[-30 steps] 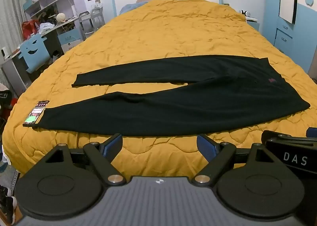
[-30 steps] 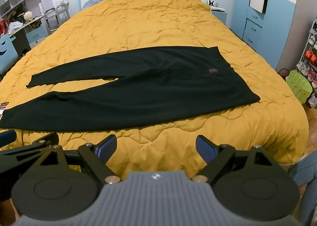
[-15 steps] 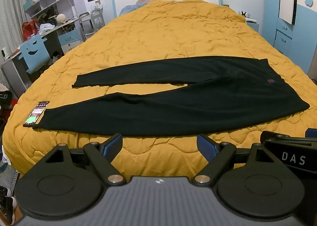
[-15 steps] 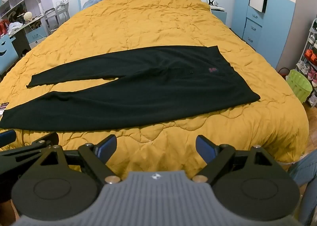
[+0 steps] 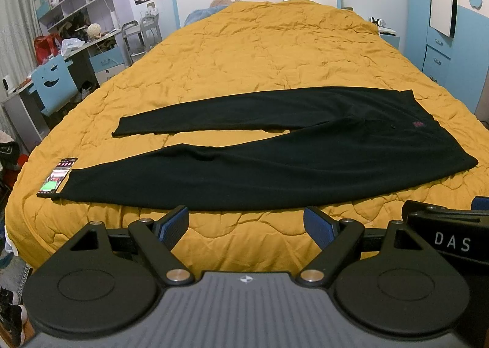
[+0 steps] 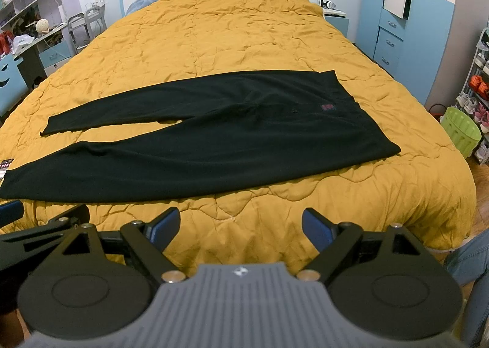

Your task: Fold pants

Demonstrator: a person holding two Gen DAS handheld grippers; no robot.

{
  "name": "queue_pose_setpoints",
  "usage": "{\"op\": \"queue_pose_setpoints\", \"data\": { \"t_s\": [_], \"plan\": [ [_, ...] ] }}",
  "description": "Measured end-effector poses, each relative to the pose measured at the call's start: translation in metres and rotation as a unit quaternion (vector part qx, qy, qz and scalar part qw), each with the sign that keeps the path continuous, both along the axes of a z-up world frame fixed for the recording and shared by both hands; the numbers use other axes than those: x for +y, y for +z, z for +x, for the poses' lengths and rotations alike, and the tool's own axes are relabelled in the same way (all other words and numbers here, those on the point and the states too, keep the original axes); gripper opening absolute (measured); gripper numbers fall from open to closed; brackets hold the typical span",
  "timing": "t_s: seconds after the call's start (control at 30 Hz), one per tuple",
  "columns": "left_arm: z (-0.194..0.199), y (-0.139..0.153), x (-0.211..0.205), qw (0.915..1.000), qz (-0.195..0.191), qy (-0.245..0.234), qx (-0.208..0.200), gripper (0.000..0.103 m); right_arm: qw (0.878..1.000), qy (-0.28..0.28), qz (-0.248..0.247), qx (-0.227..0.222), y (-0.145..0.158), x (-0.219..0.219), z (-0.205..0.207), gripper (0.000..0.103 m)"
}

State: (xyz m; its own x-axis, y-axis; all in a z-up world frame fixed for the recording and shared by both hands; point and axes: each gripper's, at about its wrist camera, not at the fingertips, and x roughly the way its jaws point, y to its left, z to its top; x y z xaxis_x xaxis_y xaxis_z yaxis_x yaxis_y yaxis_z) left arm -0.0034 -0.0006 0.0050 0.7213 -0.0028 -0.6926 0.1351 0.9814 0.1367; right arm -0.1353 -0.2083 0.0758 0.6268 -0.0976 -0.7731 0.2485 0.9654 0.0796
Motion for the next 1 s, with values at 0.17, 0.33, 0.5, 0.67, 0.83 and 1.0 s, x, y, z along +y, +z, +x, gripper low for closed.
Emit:
{"op": "queue_pose_setpoints", "data": {
  "t_s": [0.17,0.33,0.5,0.67,0.83,1.0],
  "plan": [
    [-0.0003,-0.0001,-0.0003,1.0000,0.001,0.000,-0.001,0.099,1.000,0.000,0.000,0.000,0.0001,0.0002,-0.0003,0.083],
    [-0.0022,0.0038,-0.0010,1.0000,0.003,-0.001,-0.003,0.099,1.000,0.000,0.000,0.000,0.0002,0.0004,-0.0004,0.083],
    [-0.0023,0.0043,-0.0011,1.0000,0.003,-0.002,-0.003,0.099,1.000,0.001,0.000,0.000,0.0002,0.0004,-0.0005,0.083],
    [-0.0031,0.0072,-0.0015,1.0000,0.005,-0.005,-0.003,0.099,1.000,-0.003,0.001,0.002,0.0019,-0.0014,-0.0020,0.083],
    [-0.0033,0.0063,-0.0027,1.0000,0.006,-0.005,-0.003,0.099,1.000,-0.004,0.001,0.000,0.0008,-0.0038,-0.0022,0.083],
    [-0.0033,0.0064,-0.0028,1.0000,0.006,-0.005,-0.003,0.099,1.000,-0.004,0.001,0.000,-0.0003,-0.0040,-0.0021,0.083]
  ]
}}
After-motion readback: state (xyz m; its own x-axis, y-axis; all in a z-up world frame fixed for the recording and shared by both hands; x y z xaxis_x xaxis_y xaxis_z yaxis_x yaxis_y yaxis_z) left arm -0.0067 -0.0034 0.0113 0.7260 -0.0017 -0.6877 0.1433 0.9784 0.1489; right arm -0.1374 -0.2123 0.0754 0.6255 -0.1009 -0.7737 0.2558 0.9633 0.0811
